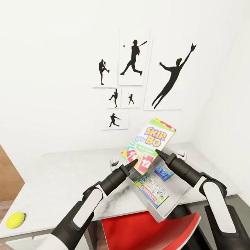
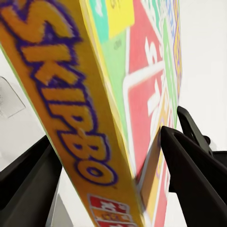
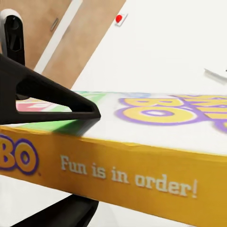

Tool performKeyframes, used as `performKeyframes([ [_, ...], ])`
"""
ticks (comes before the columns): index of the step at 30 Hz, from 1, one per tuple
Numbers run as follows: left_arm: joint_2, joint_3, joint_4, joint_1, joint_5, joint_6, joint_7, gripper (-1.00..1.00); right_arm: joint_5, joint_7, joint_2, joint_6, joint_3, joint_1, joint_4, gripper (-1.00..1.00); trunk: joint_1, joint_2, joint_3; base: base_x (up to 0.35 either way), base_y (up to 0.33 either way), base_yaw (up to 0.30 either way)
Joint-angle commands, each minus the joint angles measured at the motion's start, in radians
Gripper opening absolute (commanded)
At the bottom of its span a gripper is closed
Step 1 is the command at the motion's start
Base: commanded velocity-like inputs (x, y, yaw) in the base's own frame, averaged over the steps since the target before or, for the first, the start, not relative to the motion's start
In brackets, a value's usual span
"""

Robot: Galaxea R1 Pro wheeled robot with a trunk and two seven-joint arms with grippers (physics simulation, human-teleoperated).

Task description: Put all the toys in the child's room - the three board games (two on the bed and one on the table), the two jigsaw puzzles on the table, and the tennis ball on the table - inside the toy box on the table in the child's room.

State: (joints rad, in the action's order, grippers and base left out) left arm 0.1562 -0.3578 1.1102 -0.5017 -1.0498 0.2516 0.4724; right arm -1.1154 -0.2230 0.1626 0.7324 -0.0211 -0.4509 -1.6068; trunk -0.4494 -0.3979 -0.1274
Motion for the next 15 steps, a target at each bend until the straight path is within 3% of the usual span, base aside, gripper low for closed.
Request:
performKeyframes([
  [1, 0.0, 0.0, 0.002, -0.001, -0.018, 0.011, 0.001, -1.0, 0.026, -0.001, 0.0, 0.003, -0.002, -0.001, 0.001, -1.0, -0.001, -0.002, -0.002, 0.0, 0.0, 0.0],
  [15, 0.0, 0.0, -0.012, -0.007, -0.016, 0.012, 0.0, -1.0, 0.026, -0.001, 0.003, 0.004, -0.003, 0.0, 0.001, -1.0, -0.001, -0.002, -0.002, 0.0, 0.0, 0.0],
])
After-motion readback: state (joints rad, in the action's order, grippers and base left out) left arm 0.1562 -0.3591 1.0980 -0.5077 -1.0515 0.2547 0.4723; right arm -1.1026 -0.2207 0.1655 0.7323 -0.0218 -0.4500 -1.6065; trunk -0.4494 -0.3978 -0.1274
